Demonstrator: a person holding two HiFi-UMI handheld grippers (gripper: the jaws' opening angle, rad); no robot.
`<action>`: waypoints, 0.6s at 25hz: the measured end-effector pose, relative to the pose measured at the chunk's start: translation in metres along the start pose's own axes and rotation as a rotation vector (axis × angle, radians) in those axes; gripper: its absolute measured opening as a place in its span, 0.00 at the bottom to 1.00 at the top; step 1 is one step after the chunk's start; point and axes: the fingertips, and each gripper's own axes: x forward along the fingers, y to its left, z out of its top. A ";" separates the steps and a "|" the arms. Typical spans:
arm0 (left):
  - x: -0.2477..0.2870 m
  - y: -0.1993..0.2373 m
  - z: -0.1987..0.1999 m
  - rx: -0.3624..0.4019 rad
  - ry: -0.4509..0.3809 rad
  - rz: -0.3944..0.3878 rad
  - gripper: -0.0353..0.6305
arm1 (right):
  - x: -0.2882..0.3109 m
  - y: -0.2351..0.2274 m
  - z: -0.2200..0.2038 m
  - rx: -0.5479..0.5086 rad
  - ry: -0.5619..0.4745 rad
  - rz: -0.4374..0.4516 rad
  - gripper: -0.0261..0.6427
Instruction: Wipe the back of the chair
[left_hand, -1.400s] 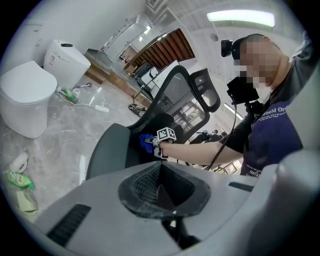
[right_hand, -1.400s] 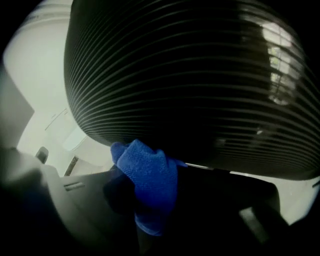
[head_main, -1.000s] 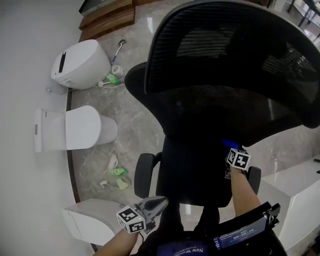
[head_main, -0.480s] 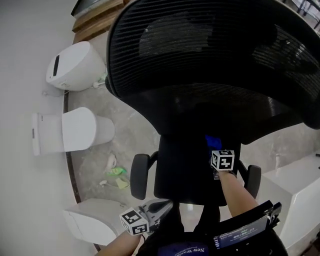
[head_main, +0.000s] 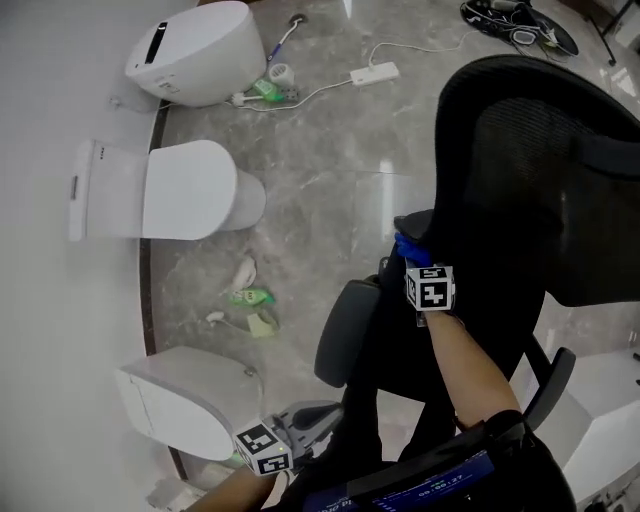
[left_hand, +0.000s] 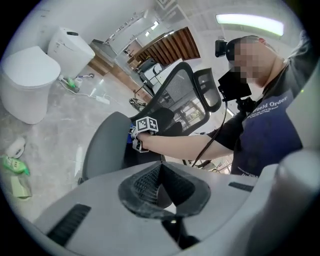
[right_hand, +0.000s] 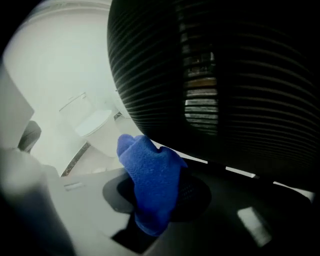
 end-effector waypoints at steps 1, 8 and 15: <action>-0.008 0.006 0.000 -0.010 -0.011 0.009 0.06 | 0.007 0.002 0.004 0.013 -0.006 -0.016 0.21; -0.034 0.024 0.002 -0.032 -0.043 0.029 0.06 | 0.014 -0.016 0.016 0.091 -0.046 -0.099 0.21; 0.011 0.000 0.010 0.019 0.004 -0.003 0.06 | -0.033 -0.126 -0.010 0.190 -0.051 -0.218 0.21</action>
